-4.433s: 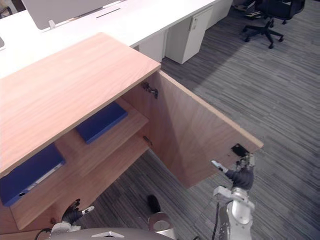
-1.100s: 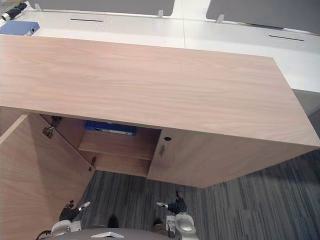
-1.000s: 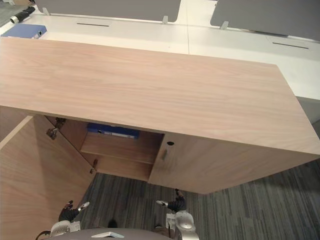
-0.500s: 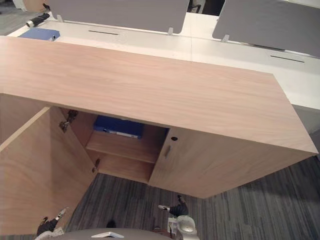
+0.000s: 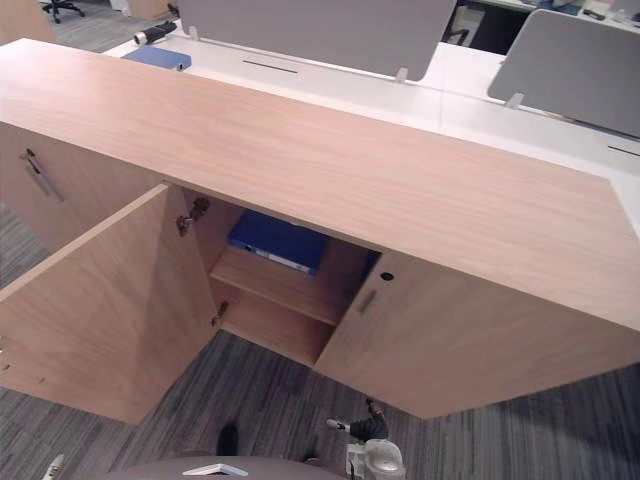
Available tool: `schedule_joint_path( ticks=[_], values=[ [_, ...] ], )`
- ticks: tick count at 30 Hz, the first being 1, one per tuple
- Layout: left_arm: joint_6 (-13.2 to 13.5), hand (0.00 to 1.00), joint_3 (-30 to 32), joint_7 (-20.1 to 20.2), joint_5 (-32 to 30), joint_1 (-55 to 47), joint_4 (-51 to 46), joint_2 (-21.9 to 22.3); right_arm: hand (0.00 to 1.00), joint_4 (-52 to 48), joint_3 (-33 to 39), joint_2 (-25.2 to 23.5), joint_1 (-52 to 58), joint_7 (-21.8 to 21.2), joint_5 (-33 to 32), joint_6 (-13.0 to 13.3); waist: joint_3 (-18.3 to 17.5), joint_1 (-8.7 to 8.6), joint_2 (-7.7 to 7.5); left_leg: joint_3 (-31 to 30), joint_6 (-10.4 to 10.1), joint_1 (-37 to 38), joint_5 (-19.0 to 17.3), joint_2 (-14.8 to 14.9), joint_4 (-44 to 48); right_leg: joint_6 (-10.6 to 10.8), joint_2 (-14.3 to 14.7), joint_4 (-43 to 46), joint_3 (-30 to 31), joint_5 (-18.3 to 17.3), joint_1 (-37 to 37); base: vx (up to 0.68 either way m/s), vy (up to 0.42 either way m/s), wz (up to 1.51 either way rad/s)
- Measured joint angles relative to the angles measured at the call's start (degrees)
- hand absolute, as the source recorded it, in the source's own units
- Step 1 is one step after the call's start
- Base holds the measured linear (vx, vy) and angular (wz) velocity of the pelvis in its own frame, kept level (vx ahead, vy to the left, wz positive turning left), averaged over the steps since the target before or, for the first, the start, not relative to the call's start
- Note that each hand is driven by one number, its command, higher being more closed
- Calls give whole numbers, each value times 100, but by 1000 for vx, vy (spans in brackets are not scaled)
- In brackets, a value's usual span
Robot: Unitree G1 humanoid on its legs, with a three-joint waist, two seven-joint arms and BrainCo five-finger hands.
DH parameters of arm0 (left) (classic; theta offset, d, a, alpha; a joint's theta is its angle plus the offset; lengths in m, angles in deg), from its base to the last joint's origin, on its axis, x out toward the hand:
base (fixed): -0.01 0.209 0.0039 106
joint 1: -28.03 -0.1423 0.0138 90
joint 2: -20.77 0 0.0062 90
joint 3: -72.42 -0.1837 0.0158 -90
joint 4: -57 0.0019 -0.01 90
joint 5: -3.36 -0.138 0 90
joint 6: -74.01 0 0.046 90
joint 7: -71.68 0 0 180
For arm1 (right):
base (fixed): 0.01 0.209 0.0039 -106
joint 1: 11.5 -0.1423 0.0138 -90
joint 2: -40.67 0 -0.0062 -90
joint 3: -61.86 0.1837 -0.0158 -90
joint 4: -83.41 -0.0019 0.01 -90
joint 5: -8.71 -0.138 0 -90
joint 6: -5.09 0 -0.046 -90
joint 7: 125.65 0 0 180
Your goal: Walk over to the cabinet, pick up the folder, carry it to the office cabinet, place the folder inside the office cabinet, then close the office cabinet door
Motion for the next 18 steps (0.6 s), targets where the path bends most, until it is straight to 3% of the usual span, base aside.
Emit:
schedule_joint_path(
  ticks=[4, 9, 18],
  values=[
    [50, 0, 41, 14, -77, 6, -431, -271, 0, 1, -6, 8, -41, -3, -1, 0, -44, 62, -65, -24, 44, 11, 23, -101, 2, -73, -78, 27, -20, 49, 64, 156, 20, 23],
    [102, 0, -204, 110, -311, 152, -759, -561, 0, 9, -220, 114, -225, -11, -2, 2, -89, 94, -165, -173, 128, 78, 51, -178, 42, -8, -111, 30, -172, 73, 275, 199, -23, 24],
    [254, 0, -1103, 404, -915, 242, -1547, -1021, 0, 9, -408, 355, -493, -136, 1, 20, -39, 181, -89, -171, 122, 255, 46, -121, 44, -115, -76, 182, -175, 145, 392, 58, -28, 8]
  ],
)
